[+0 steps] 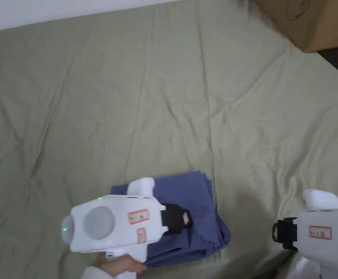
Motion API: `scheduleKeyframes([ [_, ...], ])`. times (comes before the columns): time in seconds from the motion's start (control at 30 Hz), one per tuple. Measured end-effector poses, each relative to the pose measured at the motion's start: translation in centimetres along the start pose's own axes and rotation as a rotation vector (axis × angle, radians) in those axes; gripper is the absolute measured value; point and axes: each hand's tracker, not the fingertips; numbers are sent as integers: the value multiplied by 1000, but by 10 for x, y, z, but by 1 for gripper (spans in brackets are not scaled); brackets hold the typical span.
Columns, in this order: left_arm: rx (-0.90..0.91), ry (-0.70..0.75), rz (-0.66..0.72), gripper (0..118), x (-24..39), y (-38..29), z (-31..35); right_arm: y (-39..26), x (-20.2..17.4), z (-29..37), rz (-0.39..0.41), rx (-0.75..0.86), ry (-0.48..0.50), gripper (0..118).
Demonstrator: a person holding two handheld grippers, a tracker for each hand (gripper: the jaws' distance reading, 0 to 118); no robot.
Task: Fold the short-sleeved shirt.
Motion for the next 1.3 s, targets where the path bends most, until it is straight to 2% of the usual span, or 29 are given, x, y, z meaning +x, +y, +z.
scheduleKeyframes([
  [0.1,-72,60,-101,9,18,-11,-29,-1,1,1,-6,-3,-1,3],
  [0.37,-43,-33,-101,8,26,-13,-8,0,-7,6,15,-2,-1,3],
  [0.47,46,-45,-58,9,12,-11,21,3,-25,4,72,-5,7,3],
  [0.53,108,-82,11,13,-8,-12,47,7,-43,0,142,-13,38,3],
  [0.57,129,-100,48,26,-20,-13,60,9,-53,-2,169,-17,49,3],
  [0.6,146,-119,84,57,-33,-15,74,12,-64,-5,206,-21,62,3],
  [0.63,165,-124,107,84,-45,-17,86,15,-73,-10,245,-19,71,3],
  [0.67,183,-124,125,102,-57,-21,96,18,-84,-16,281,-18,83,3],
  [0.7,203,-109,149,110,-70,-25,106,20,-97,-22,316,-26,86,3],
  [0.83,257,-68,269,108,-118,-38,129,25,-137,-54,444,-46,93,3],
  [0.9,262,-90,330,108,-138,-41,129,24,-148,-81,496,-91,5,3],
  [0.93,258,-97,349,108,-146,-40,125,23,-150,-94,495,-114,-24,3],
  [1.1,190,-165,407,108,-170,-23,89,30,-141,-90,444,-110,17,3],
  [1.23,153,-349,380,108,-165,-4,58,33,-132,-90,381,-117,56,3],
  [1.3,69,-407,413,106,-163,2,35,33,-134,-90,379,-120,49,3],
])
